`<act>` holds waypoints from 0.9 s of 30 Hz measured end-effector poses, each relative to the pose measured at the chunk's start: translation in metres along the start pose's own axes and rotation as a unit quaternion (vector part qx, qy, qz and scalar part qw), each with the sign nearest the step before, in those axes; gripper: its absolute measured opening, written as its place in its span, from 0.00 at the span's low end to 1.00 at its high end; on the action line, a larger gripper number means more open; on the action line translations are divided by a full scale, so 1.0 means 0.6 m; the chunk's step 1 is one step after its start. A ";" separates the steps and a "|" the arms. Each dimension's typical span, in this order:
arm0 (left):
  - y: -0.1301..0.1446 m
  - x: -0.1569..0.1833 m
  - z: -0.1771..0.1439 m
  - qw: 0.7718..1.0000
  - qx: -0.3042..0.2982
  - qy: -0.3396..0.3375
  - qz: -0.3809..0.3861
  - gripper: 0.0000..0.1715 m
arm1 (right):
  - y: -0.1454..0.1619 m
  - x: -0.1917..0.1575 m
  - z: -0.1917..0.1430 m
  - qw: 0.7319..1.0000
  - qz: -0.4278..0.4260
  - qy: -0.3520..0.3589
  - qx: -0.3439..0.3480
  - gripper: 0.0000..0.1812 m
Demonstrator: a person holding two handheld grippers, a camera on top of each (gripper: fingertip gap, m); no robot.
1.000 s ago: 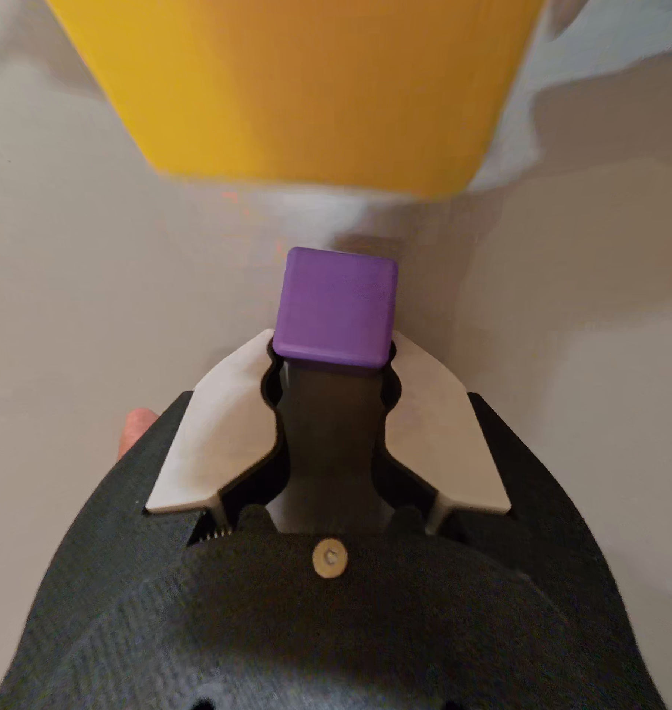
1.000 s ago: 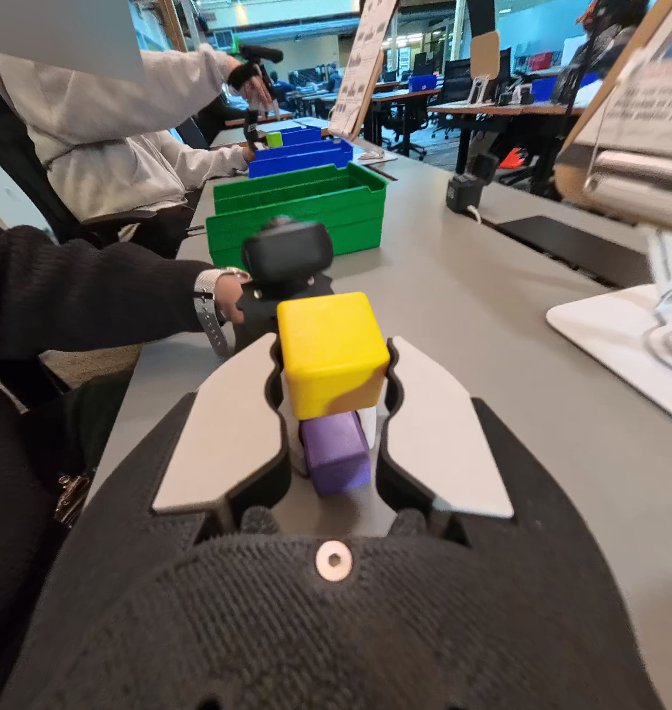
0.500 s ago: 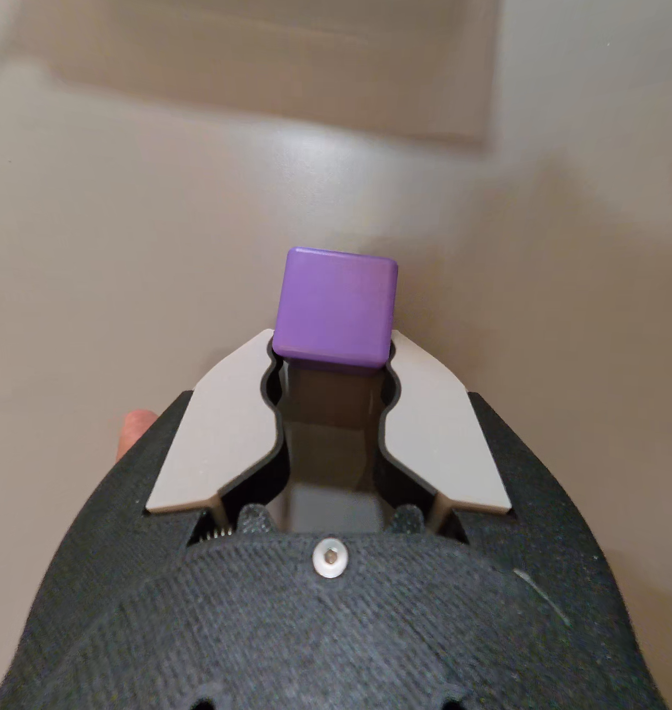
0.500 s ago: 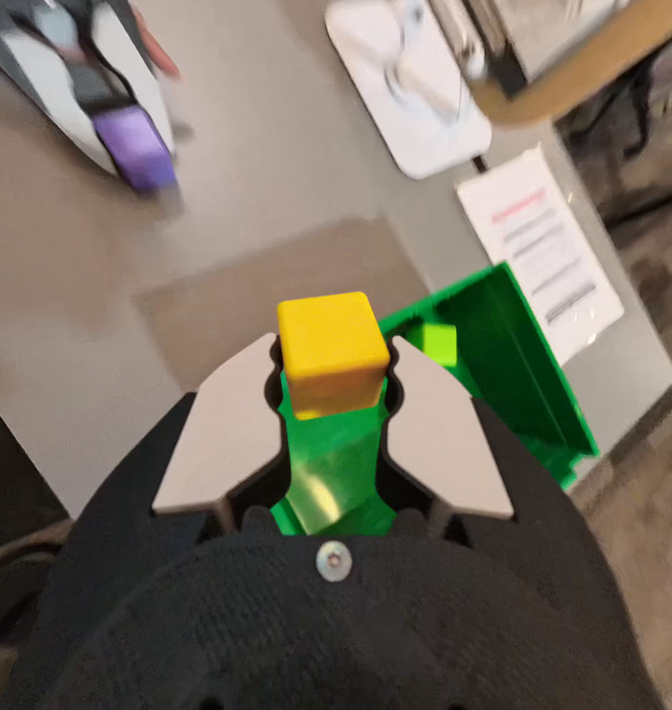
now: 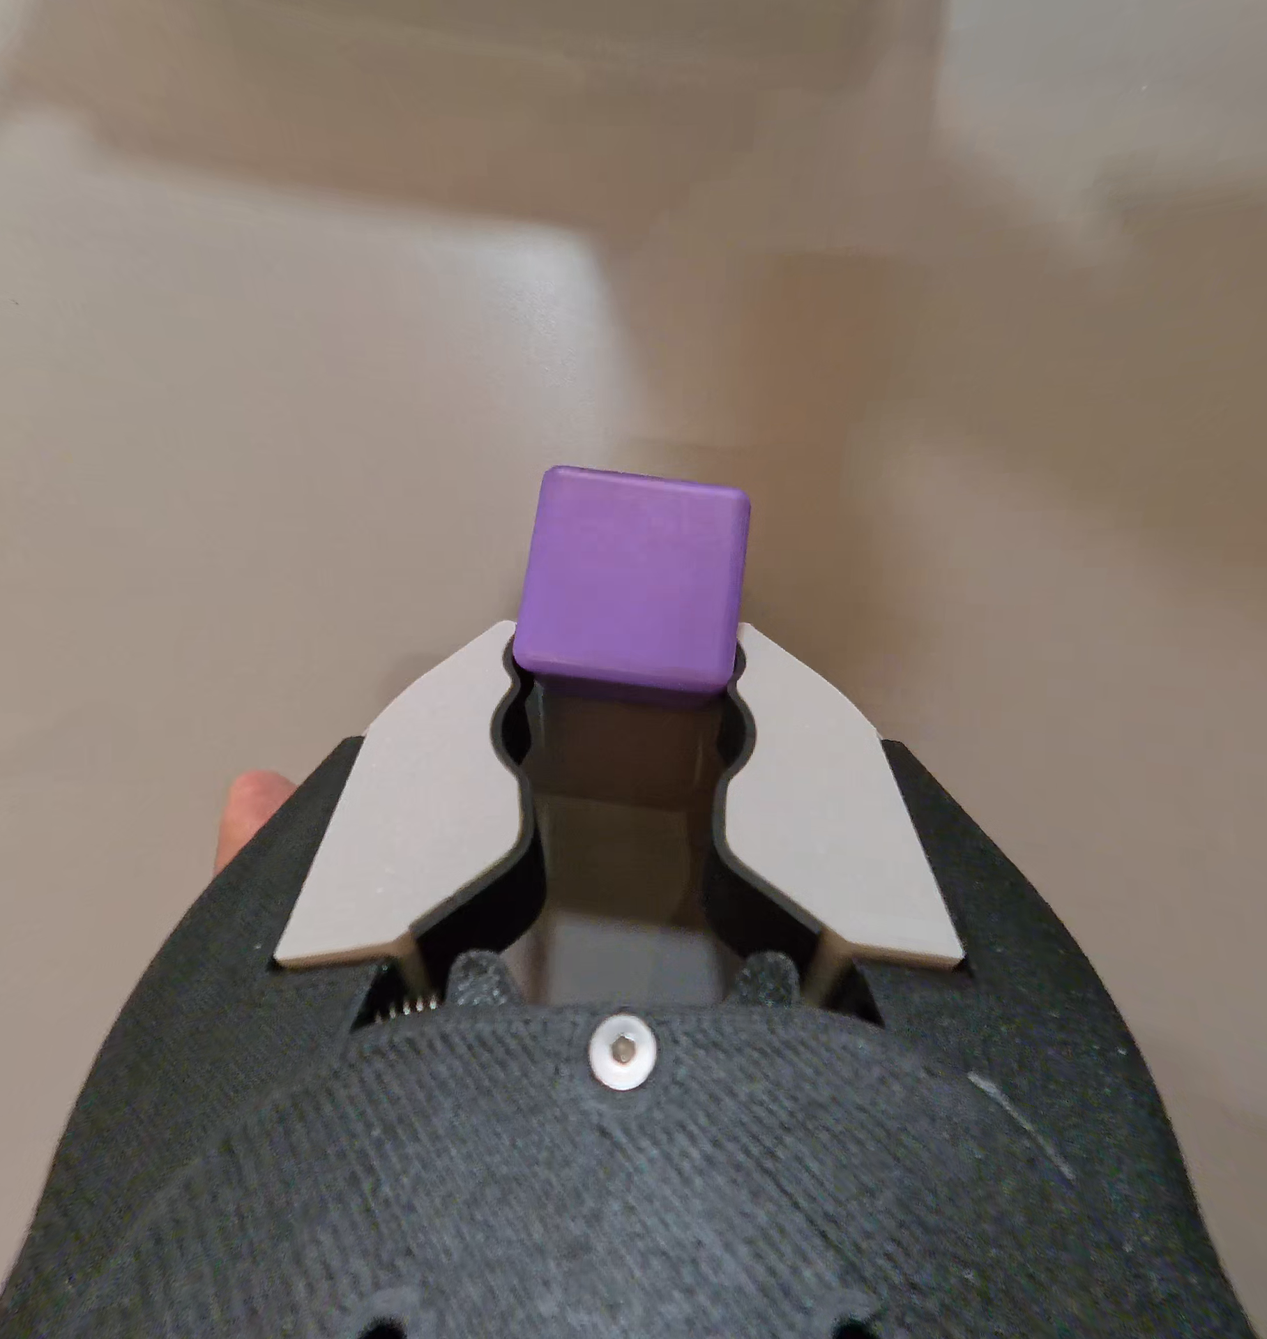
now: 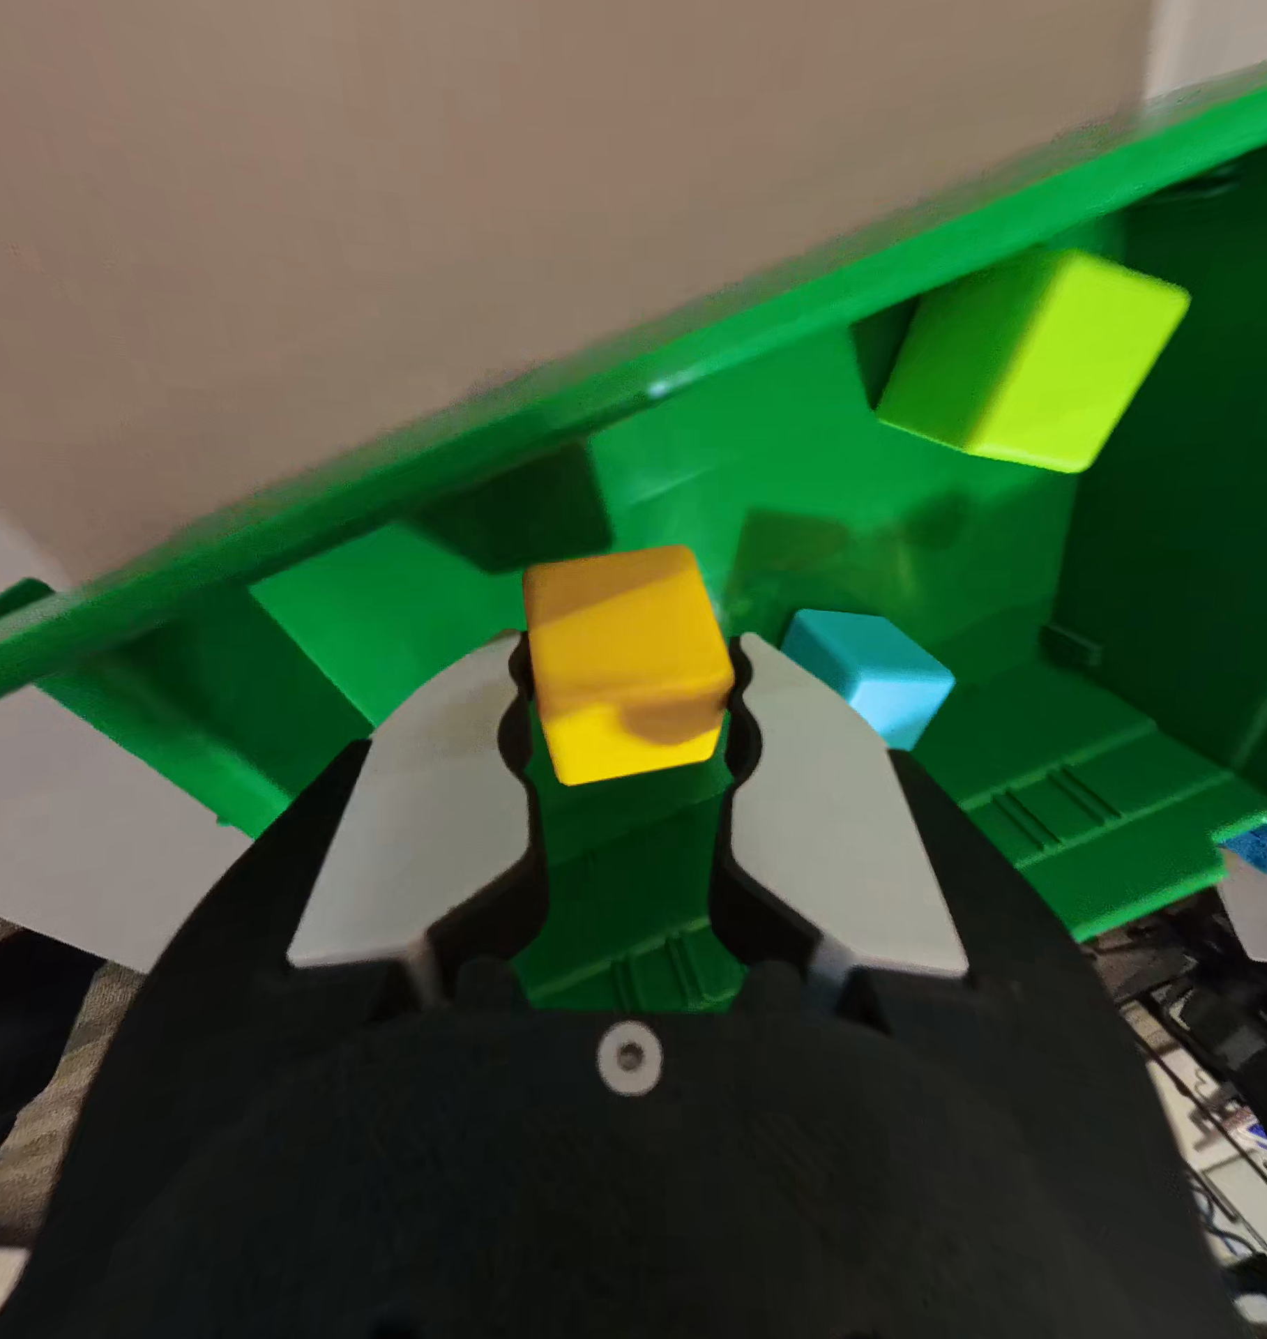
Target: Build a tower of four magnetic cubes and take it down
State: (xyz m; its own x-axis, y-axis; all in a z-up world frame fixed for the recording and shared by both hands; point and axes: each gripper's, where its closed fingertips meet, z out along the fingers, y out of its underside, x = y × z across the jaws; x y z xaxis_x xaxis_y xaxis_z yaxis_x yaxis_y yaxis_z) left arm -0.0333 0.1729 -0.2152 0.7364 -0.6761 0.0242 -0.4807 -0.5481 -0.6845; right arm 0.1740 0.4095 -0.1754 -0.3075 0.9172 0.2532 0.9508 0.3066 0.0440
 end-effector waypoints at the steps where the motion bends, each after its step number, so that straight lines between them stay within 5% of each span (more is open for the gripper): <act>1: 0.000 0.000 0.000 1.000 0.000 0.001 0.000 0.30 | 0.000 -0.003 0.005 1.000 -0.002 -0.006 -0.006 0.29; 27: 0.000 0.000 0.000 1.000 0.000 0.001 -0.001 0.30 | -0.010 -0.012 0.011 1.000 -0.008 -0.015 -0.003 0.35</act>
State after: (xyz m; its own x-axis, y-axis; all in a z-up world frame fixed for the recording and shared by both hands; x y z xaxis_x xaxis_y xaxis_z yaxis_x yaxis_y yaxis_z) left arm -0.0332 0.1726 -0.2153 0.7364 -0.6761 0.0261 -0.4797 -0.5488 -0.6846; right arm 0.1702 0.4027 -0.1838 -0.3244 0.9190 0.2241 0.9457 0.3206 0.0544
